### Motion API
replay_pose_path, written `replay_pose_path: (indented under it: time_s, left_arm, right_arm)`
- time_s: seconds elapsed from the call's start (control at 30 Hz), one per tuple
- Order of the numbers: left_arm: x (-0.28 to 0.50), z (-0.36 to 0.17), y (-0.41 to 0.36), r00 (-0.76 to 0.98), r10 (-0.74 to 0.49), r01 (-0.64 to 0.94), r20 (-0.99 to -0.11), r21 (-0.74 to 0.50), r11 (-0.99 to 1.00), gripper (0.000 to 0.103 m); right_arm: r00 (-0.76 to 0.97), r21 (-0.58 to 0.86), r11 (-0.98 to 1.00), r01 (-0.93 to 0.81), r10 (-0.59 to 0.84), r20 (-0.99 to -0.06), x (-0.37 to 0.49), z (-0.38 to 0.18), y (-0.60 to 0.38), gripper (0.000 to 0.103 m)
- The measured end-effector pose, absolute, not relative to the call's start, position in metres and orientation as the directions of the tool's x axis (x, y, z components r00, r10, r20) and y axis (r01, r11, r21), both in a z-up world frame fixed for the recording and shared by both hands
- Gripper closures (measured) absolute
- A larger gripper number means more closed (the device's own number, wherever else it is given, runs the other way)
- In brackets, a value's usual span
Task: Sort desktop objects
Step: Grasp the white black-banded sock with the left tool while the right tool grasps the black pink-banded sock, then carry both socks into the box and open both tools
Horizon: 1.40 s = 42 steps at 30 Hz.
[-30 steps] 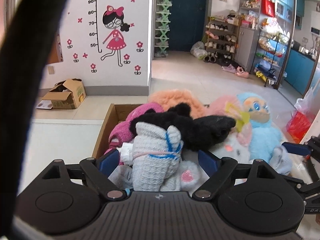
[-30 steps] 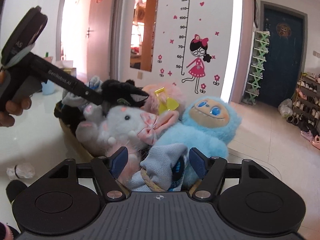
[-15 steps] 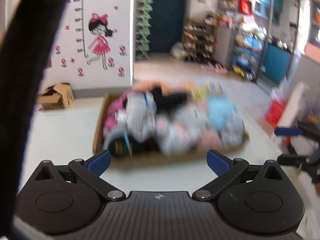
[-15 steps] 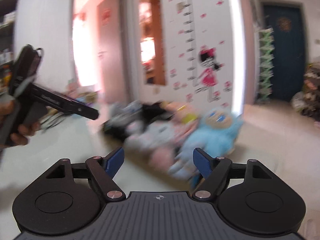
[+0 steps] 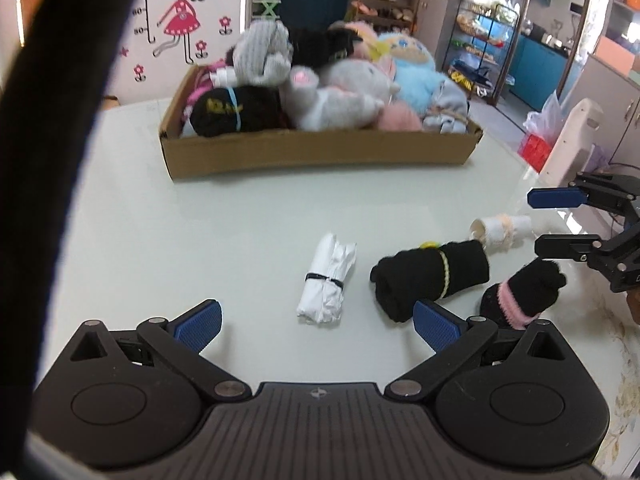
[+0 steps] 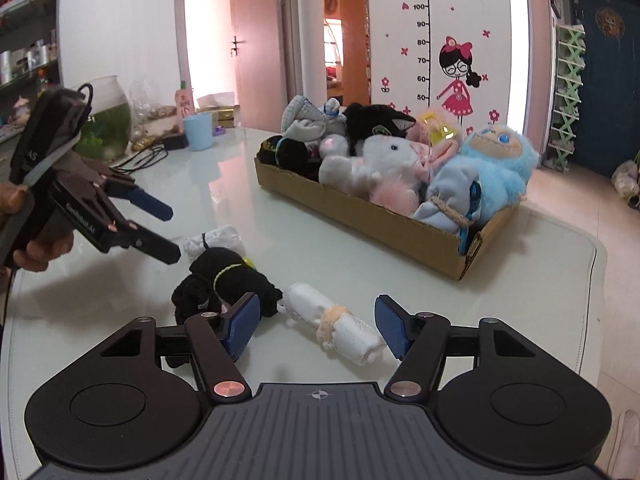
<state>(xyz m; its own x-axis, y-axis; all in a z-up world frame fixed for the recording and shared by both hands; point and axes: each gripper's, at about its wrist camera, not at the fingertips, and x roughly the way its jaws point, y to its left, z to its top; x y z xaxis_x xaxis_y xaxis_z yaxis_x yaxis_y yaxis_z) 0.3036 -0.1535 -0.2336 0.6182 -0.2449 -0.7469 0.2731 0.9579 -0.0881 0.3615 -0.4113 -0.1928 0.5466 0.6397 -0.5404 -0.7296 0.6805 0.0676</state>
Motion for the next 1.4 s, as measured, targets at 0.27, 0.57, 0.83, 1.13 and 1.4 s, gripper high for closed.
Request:
replay_pose_path:
  time_s: [0.27, 0.57, 0.83, 1.13, 1.4]
  left_arm:
    - [0.310, -0.248, -0.159, 0.611, -0.246, 0.281, -0.752, -0.085, 0.956, 0.001]
    - [0.320, -0.254, -0.165, 0.631, -0.171, 0.259, -0.757, -0.002, 0.966, 0.001]
    - [0.324, -0.252, -0.157, 0.653, -0.158, 0.235, -0.741, 0.000, 0.972, 0.017]
    - [0.319, -0.244, -0.161, 0.660, -0.188, 0.254, -0.728, -0.019, 0.967, 0.085]
    - [0.286, -0.234, -0.163, 0.663, -0.190, 0.252, -0.724, -0.022, 0.967, 0.085]
  right_arm:
    - [0.546, 0.066, 0.679, -0.731, 0.641, -0.540, 0.356, -0.196, -0.412, 0.033]
    - [0.557, 0.049, 0.679, -0.733, 0.640, -0.530, 0.350, -0.192, -0.412, 0.028]
    - [0.470, 0.086, 0.583, -0.808, 0.724, -0.505, 0.319, -0.180, -0.396, 0.026]
    - [0.398, 0.110, 0.569, -0.815, 0.687, -0.608, 0.321, -0.212, -0.350, 0.052]
    - [0.401, 0.148, 0.575, -0.805, 0.711, -0.578, 0.312, -0.205, -0.368, 0.055]
